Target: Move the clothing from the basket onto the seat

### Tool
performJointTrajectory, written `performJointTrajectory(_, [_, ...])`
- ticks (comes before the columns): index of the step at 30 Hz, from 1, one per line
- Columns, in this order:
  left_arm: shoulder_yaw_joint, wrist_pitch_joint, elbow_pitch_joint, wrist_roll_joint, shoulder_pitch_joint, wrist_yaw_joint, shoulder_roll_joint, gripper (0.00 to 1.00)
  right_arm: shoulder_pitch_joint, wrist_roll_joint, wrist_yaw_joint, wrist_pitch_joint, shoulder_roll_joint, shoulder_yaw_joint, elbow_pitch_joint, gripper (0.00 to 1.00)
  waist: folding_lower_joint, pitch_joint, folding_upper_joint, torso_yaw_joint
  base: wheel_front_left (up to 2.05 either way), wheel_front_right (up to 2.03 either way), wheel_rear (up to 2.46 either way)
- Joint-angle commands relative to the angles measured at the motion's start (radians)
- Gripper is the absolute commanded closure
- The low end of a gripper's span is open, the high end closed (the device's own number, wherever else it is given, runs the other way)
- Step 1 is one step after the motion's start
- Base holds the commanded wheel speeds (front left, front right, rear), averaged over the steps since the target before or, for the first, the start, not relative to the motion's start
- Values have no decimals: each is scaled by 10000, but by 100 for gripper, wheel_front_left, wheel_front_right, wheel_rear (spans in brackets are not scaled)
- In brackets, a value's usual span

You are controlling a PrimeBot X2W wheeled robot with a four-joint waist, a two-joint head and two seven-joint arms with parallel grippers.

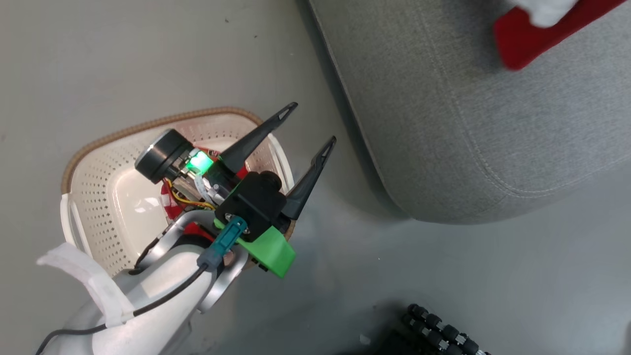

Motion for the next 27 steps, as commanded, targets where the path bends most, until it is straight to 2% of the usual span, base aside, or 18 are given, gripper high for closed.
performJointTrajectory(1, [75,38,-97,94,-254,-49,126,0,-474,-34,-13,-34,-319,-198,213,100,-2,1310,-1,567,0,0,0])
performJointTrajectory(4, [57,98,-279,167,-400,-93,221,0,-1123,-297,-13,-34,-1023,-477,839,100,-2,1628,-1,726,0,0,0])
performJointTrajectory(7, [50,131,-336,183,-533,-149,250,0,-1305,-523,-13,-33,-1260,-773,1736,100,-2,1818,-1,850,0,0,0])
performJointTrajectory(15, [-127,-63,-84,208,-565,-152,85,0,-80,-846,-15,-33,-250,-1976,4271,100,-2,1765,-1,1096,0,0,0])
performJointTrajectory(16, [-160,-81,-37,192,-521,-145,53,0,107,-880,-13,-33,-81,-2160,4480,93,-2,1712,-1,1122,0,0,0])
performJointTrajectory(17, [-191,-110,12,161,-458,-125,22,0,327,-906,-13,-33,129,-2382,4724,58,-2,1647,-1,1140,0,0,0])
performJointTrajectory(18, [-210,-146,55,126,-405,-108,1,0,528,-958,-15,-33,334,-2595,4875,7,-2,1579,-1,1148,0,0,0])
performJointTrajectory(19, [-223,-173,97,93,-337,-73,-30,0,722,-1024,-15,-34,555,-2858,4845,0,-2,1502,-1,1156,0,0,0])
performJointTrajectory(24, [-173,-525,340,-46,-83,113,-127,0,1971,-1140,-13,-34,1522,-3158,4462,0,-2,974,-1,1146,0,0,0])
performJointTrajectory(27, [-110,-940,658,-159,187,295,-184,0,2996,-1168,-13,-34,2123,-2754,3980,0,-2,474,-1,1196,0,0,0])
